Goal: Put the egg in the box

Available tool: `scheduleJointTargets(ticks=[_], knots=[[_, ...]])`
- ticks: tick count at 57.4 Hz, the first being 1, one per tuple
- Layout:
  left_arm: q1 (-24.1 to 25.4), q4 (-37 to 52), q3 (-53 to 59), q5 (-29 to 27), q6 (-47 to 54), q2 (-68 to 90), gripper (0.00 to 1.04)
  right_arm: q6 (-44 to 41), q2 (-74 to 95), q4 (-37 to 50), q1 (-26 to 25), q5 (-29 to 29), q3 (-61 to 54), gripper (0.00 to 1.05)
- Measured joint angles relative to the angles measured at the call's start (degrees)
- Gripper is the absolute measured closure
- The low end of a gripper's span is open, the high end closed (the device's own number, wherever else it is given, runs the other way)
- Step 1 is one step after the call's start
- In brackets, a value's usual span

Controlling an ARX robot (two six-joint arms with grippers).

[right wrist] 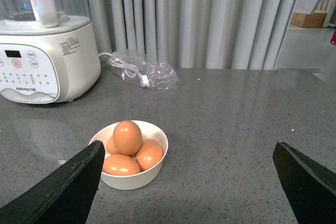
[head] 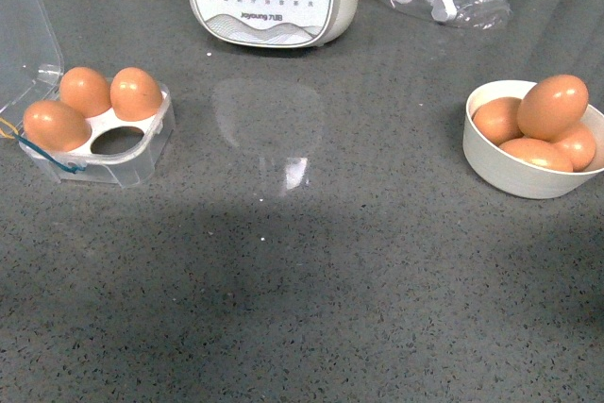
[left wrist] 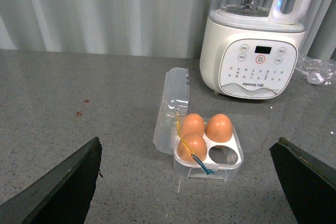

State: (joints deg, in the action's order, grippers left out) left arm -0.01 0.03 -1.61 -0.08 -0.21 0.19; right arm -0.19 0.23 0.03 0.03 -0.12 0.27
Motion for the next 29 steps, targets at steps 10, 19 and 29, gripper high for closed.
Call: scheduleJointTargets(ticks=[10,19,29], knots=[[0.0,0.0,0.0,0.0,0.0,0.0,0.07,0.0,0.0,0.0,0.0,0.02,0.0,0.07],[0.0,0.0,0.0,0.0,0.0,0.0,0.07,0.0,0.0,0.0,0.0,0.02,0.0,0.07],[0.0,0.0,0.0,0.0,0.0,0.0,0.07,0.0,0.0,0.0,0.0,0.02,0.0,0.07]])
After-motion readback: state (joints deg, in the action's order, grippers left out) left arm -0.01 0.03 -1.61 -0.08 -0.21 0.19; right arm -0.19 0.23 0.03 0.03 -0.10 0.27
